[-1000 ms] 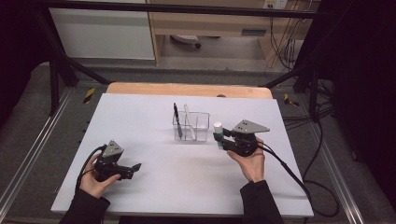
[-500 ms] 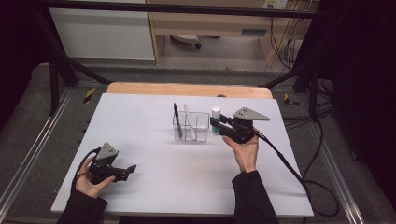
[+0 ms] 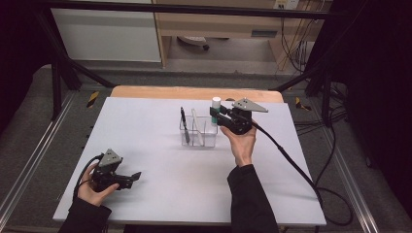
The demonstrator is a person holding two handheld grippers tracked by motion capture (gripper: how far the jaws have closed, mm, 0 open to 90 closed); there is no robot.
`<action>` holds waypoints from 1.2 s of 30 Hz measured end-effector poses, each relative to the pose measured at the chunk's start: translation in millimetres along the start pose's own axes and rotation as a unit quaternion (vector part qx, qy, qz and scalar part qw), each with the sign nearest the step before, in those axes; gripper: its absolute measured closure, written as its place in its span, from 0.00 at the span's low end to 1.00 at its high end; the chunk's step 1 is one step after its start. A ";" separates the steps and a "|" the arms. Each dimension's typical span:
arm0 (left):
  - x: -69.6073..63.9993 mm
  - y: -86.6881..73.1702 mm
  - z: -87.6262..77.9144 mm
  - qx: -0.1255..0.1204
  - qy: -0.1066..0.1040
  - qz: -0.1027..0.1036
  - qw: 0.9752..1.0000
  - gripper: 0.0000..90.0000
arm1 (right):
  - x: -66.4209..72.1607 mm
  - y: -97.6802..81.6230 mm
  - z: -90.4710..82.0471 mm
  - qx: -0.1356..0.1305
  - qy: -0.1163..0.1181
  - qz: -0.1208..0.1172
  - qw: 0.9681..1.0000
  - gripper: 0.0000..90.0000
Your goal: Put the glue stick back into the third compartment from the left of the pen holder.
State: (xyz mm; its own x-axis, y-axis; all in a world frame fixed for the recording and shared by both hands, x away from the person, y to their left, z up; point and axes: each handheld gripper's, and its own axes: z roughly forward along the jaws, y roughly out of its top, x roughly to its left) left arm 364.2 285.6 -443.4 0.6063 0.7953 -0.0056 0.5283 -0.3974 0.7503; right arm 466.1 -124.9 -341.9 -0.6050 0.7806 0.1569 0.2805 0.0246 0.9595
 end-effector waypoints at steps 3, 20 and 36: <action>0.8 -0.6 0.4 0.000 -0.001 -0.002 1.000 0.07 | -3.3 -2.7 7.8 -0.002 -0.001 0.009 1.000 0.73; 0.2 -1.8 2.6 0.006 -0.004 0.001 1.000 0.07 | -11.4 -34.3 32.1 0.023 -0.002 0.018 1.000 0.73; -1.4 -2.4 4.9 0.010 -0.005 0.004 1.000 0.07 | -15.0 -63.9 33.6 0.042 0.005 0.017 0.999 0.73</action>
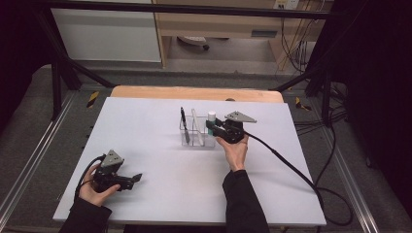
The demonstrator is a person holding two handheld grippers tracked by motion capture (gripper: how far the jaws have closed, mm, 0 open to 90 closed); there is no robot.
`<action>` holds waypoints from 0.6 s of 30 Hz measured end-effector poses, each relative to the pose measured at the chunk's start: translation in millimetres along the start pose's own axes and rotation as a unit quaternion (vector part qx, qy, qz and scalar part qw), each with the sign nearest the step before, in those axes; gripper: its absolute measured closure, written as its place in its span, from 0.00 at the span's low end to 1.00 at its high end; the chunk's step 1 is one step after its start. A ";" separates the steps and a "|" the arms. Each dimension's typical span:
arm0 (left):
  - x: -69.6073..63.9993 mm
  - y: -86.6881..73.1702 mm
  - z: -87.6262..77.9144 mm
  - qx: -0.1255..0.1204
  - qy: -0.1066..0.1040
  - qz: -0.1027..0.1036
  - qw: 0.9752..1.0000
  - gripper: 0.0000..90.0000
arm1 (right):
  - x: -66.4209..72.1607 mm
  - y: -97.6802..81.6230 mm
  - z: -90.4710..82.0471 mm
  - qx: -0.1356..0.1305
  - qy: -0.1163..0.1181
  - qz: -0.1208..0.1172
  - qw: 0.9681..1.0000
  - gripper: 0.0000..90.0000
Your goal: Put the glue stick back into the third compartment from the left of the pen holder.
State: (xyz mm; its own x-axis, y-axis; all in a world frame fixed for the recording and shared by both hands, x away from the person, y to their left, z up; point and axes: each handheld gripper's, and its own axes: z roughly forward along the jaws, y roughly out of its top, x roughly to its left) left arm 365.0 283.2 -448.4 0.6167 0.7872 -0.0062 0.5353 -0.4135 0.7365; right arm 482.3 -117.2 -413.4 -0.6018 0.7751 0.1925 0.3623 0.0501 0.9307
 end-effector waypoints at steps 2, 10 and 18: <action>0.0 -0.1 -0.2 0.000 0.000 0.001 1.000 0.07 | 1.2 -2.5 1.4 0.000 0.000 -0.004 1.000 0.73; 0.4 -0.7 -0.1 0.000 -0.001 0.000 1.000 0.07 | 3.7 -7.5 4.0 0.000 0.000 -0.014 1.000 0.73; 0.1 -0.5 0.0 0.000 -0.002 0.001 1.000 0.07 | 8.8 -1.5 -7.3 0.000 0.001 -0.031 1.000 0.60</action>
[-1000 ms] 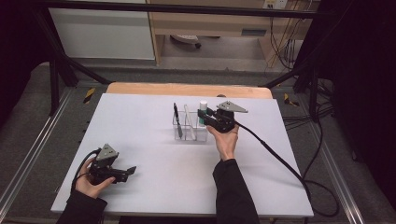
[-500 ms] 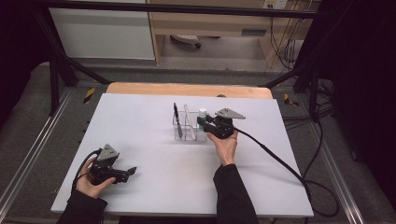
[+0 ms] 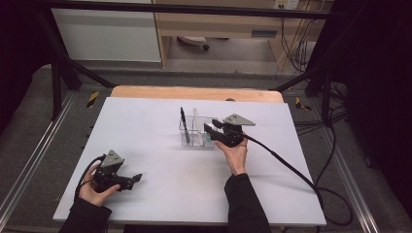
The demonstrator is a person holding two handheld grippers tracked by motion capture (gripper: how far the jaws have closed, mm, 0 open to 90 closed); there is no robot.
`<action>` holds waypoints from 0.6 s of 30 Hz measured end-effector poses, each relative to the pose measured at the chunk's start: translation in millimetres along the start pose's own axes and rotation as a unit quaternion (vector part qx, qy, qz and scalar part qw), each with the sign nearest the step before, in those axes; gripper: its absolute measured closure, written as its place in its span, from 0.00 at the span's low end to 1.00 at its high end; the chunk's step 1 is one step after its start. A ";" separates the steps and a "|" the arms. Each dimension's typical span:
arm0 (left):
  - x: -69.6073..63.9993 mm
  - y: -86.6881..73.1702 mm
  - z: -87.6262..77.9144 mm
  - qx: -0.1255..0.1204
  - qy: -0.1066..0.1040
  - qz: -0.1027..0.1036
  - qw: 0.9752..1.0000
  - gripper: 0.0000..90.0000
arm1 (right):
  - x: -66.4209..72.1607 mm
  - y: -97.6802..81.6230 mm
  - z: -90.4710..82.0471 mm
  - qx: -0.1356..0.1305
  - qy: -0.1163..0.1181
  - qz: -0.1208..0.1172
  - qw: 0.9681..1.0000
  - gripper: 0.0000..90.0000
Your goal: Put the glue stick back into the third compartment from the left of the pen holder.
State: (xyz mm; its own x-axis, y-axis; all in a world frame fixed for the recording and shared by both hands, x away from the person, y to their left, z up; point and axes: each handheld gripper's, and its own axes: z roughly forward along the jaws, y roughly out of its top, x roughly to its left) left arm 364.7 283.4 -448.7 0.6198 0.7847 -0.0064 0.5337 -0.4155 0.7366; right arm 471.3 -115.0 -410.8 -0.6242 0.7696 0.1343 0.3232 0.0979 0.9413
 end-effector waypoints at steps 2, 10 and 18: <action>0.0 0.1 0.0 0.000 0.000 -0.001 1.000 0.07 | 1.3 3.5 -5.8 0.003 0.000 -0.007 1.000 0.54; -0.7 -0.2 1.0 0.002 -0.001 0.001 1.000 0.07 | 8.0 14.7 -32.2 0.027 0.002 -0.038 0.999 0.28; -0.6 -0.6 1.4 0.003 0.003 0.001 1.000 0.06 | 6.5 9.7 -60.1 0.077 0.014 -0.038 0.996 0.09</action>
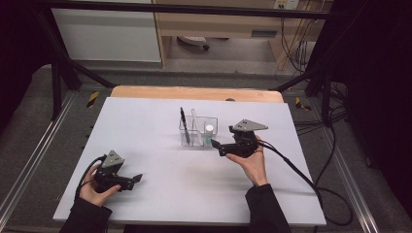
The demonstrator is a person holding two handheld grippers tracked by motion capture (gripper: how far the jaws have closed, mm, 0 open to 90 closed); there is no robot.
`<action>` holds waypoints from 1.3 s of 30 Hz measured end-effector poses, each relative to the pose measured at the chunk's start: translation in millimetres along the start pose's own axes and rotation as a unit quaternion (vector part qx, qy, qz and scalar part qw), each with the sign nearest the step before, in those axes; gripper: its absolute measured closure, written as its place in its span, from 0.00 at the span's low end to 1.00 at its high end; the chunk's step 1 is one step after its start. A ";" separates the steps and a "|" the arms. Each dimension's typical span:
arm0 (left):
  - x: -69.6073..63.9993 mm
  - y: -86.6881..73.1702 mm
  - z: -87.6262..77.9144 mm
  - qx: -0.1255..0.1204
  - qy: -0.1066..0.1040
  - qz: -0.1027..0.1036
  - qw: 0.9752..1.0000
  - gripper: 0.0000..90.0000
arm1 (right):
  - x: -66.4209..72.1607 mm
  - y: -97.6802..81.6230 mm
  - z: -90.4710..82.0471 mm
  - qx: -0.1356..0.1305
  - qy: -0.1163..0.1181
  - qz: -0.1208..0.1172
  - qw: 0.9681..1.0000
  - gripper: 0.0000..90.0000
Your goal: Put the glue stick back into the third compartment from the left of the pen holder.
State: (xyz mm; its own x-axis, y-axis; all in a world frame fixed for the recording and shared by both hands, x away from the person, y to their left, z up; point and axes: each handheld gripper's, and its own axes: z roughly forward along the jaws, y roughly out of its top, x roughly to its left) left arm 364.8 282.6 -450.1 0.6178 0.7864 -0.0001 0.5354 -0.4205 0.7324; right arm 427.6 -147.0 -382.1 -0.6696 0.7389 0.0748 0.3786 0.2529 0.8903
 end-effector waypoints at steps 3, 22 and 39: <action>0.0 -0.2 -0.1 0.000 0.000 0.001 1.000 0.06 | -3.0 -8.7 -10.5 0.014 0.008 0.006 1.000 0.05; -1.8 -1.4 1.0 0.004 -0.003 0.006 1.000 0.05 | -31.9 -83.8 -56.8 0.063 0.008 0.014 0.998 0.00; -4.1 -2.2 0.7 0.001 -0.009 0.016 1.000 0.05 | -48.7 -119.8 -82.8 0.074 0.004 0.024 0.997 0.01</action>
State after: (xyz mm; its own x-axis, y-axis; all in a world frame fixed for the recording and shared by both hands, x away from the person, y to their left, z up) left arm 361.5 280.0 -452.2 0.6448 0.7642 0.0121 0.5161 -0.4470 0.7307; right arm 361.9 -265.0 -455.3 -0.6529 0.7479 0.1200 0.5003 0.3068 0.8097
